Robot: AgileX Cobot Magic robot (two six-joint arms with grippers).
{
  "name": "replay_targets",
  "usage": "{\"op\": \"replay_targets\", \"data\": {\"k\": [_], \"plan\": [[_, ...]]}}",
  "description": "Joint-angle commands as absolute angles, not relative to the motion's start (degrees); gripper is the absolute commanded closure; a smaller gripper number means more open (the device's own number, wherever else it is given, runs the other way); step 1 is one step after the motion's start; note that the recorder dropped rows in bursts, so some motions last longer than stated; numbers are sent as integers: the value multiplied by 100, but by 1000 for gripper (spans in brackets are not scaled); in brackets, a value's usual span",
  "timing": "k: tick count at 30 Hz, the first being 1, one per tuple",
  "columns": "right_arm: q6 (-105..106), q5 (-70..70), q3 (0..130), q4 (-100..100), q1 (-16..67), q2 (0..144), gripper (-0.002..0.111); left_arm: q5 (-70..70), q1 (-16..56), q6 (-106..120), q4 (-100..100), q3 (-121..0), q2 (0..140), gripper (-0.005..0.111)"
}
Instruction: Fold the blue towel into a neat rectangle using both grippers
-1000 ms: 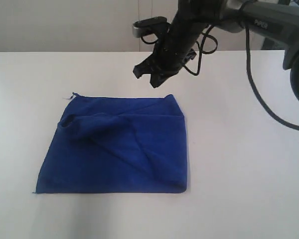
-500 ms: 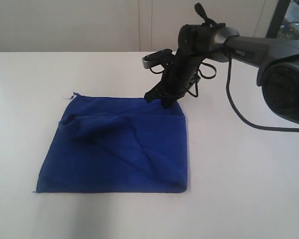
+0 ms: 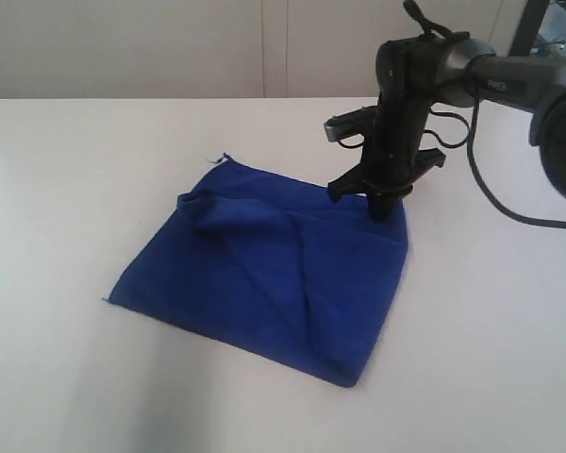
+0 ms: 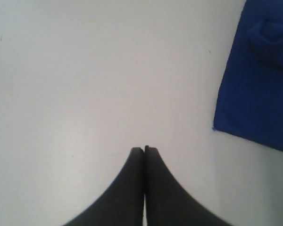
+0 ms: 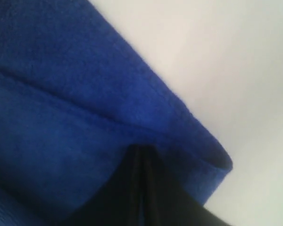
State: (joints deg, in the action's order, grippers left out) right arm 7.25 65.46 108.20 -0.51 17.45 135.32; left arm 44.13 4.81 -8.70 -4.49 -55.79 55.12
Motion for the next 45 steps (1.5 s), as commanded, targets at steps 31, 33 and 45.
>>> {"op": "replay_targets", "data": {"k": [31,33,45], "plan": [[719,3607,7804,1110,1665,10864,108,4435,474,-903,-447,-5580,5469,107],[784,3509,8133,1192,1665,11195,108,4435,474,-903,-447,-5580,5469,107],[898,3076,9477,1181,1655,12983,108,4435,474,-903,-447,-5580,5469,107]]}}
